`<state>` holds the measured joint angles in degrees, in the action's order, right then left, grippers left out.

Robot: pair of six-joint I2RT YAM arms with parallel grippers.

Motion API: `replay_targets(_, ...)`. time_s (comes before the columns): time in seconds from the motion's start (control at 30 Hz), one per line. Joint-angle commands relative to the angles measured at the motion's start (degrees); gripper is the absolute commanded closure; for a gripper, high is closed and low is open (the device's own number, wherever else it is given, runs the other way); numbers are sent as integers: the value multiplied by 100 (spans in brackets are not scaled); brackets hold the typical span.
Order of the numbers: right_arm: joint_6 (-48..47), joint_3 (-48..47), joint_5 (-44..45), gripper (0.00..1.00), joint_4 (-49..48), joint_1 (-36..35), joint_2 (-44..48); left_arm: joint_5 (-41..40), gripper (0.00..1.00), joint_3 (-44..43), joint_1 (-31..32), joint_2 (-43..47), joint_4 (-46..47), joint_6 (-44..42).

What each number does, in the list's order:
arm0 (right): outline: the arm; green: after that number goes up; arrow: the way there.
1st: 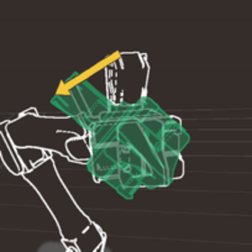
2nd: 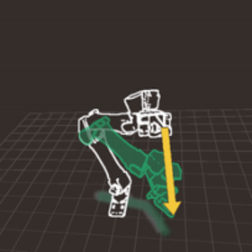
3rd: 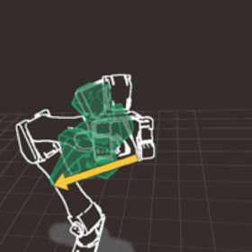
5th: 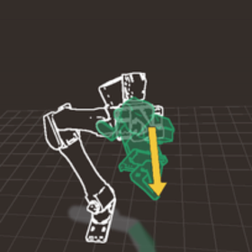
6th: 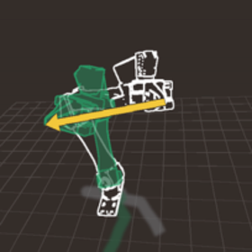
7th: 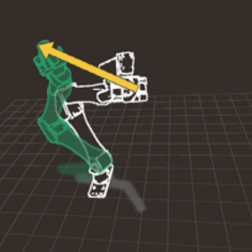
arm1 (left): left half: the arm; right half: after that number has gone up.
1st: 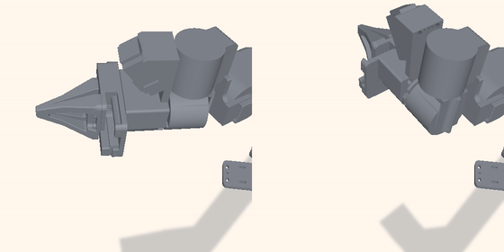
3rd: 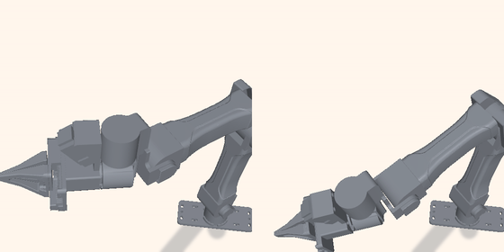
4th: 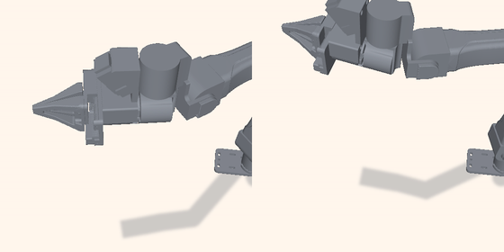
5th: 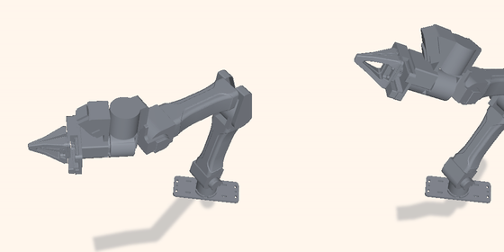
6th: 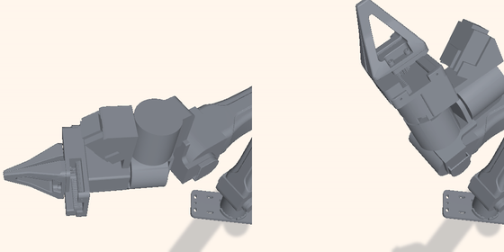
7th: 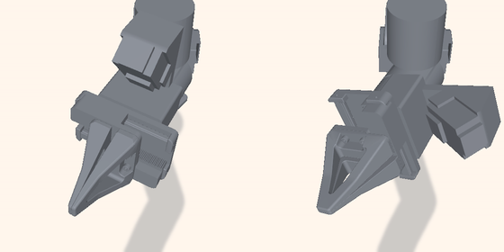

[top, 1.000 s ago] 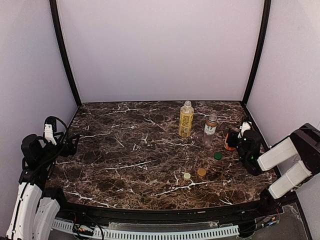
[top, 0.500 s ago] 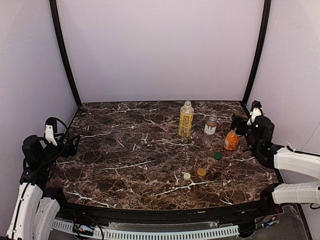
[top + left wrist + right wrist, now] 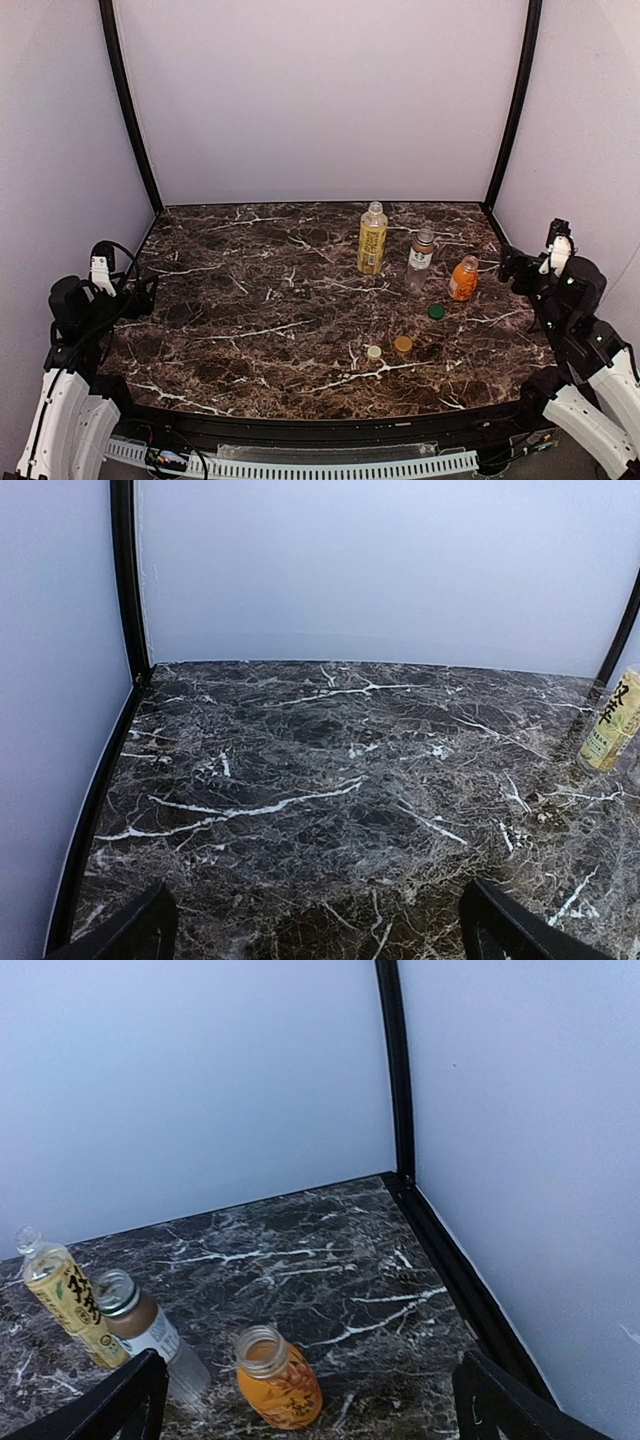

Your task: Unscrew the bottle caps

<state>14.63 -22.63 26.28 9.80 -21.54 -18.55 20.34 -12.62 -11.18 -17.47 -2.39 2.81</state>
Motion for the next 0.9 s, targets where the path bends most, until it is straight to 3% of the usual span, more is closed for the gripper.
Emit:
replay_targets(0.0,688,416,806,2,716,305,260,70,1,112,-141,75,77,-82)
replay_targets(0.13,811,854,863,2,585,731,329,121,1,120,-264,136,43,-109)
replay_targets(0.3,181,1187,377,1,-115,1003,52,266,1,140,-377,197,28,-103)
replay_targets(0.67,1407,540,1812,1,189,963,-2095,512,1,205,-583,125,11,-70)
replay_targets(0.87,1400,545,1790,2,230,954,-2024,519,1,212,-618,154,-7,-71)
